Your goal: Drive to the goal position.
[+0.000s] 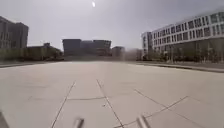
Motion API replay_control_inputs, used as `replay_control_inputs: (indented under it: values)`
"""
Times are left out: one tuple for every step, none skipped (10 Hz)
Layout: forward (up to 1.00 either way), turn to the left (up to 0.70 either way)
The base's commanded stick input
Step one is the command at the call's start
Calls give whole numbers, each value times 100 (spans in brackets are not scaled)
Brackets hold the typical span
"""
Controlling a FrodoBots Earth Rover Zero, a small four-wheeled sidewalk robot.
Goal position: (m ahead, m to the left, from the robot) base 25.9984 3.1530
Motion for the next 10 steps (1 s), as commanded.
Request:
replay_control_inputs:
  values:
    - [70, 0]
    - [70, 0]
    - [70, 0]
    - [70, 0]
    - [70, 0]
    - [70, 0]
    - [70, 0]
    - [70, 0]
    - [70, 0]
    - [70, 0]
